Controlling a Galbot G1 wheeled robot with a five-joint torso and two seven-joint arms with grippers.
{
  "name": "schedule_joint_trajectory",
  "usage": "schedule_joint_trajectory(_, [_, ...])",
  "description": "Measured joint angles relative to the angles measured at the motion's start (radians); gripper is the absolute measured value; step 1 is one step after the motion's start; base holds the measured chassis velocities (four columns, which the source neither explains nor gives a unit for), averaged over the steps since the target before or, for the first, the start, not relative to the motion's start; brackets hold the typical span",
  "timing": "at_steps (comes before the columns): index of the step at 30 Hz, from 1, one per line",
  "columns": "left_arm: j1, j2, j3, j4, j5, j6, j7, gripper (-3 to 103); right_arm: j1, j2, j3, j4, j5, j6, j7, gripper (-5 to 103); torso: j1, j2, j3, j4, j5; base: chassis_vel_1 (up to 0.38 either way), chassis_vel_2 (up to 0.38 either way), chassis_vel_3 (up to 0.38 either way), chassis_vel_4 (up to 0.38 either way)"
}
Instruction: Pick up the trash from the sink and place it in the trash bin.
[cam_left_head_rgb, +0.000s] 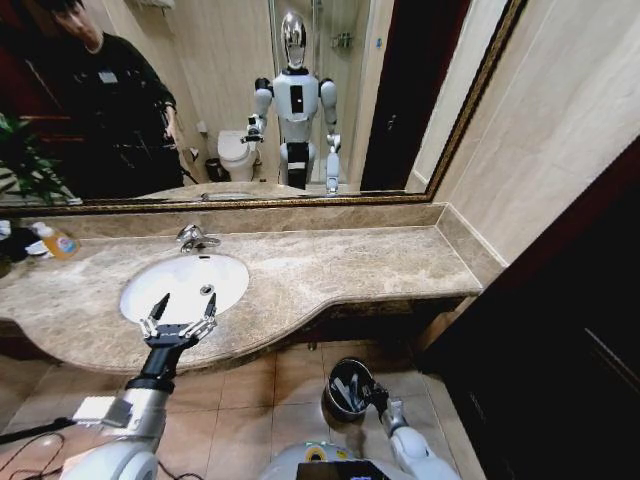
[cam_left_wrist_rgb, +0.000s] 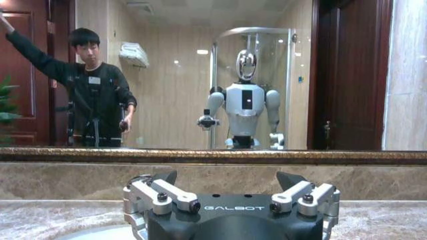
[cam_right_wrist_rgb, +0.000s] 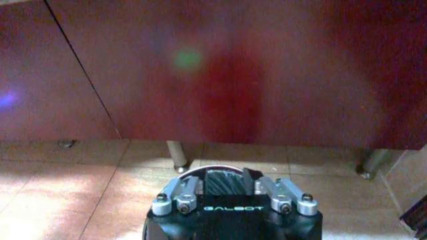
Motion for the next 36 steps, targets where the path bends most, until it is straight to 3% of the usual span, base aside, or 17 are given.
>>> schedule_joint_trajectory(4, [0.000, 0.000, 0.000, 0.000, 0.000, 0.000, 0.000, 100, -0.007, 0.001, 0.000, 0.003, -0.002, 0.000, 0.002, 44, 0.000, 0.000, 0.000, 0.0000, 0.0001, 0.000, 0.000, 0.000, 0.000])
schedule_joint_trajectory(6, [0.000, 0.000, 0.000, 0.000, 0.000, 0.000, 0.000, 100, -0.017, 0.002, 0.000, 0.014, -0.004, 0.000, 0.003, 61, 0.000, 0.000, 0.000, 0.0000, 0.0001, 0.000, 0.000, 0.000, 0.000])
schedule_joint_trajectory(10, [0.000, 0.000, 0.000, 0.000, 0.000, 0.000, 0.000, 100, -0.023, 0.002, 0.000, 0.028, -0.004, -0.003, 0.005, 67, 0.000, 0.000, 0.000, 0.0000, 0.0001, 0.000, 0.000, 0.000, 0.000])
schedule_joint_trajectory(13, [0.000, 0.000, 0.000, 0.000, 0.000, 0.000, 0.000, 100, -0.034, 0.000, 0.000, 0.053, -0.004, -0.015, 0.008, 83, 0.000, 0.000, 0.000, 0.0000, 0.0001, 0.000, 0.000, 0.000, 0.000])
schedule_joint_trajectory(18, [0.000, 0.000, 0.000, 0.000, 0.000, 0.000, 0.000, 100, -0.045, -0.004, 0.002, 0.072, -0.002, -0.019, 0.012, 97, 0.000, 0.000, 0.000, 0.0000, 0.0002, 0.000, 0.000, 0.000, 0.000])
schedule_joint_trajectory(36, [0.000, 0.000, 0.000, 0.000, 0.000, 0.000, 0.000, 100, -0.053, -0.024, 0.008, 0.109, 0.008, -0.039, 0.013, 100, 0.000, 0.000, 0.000, 0.0000, 0.0002, 0.000, 0.000, 0.000, 0.000])
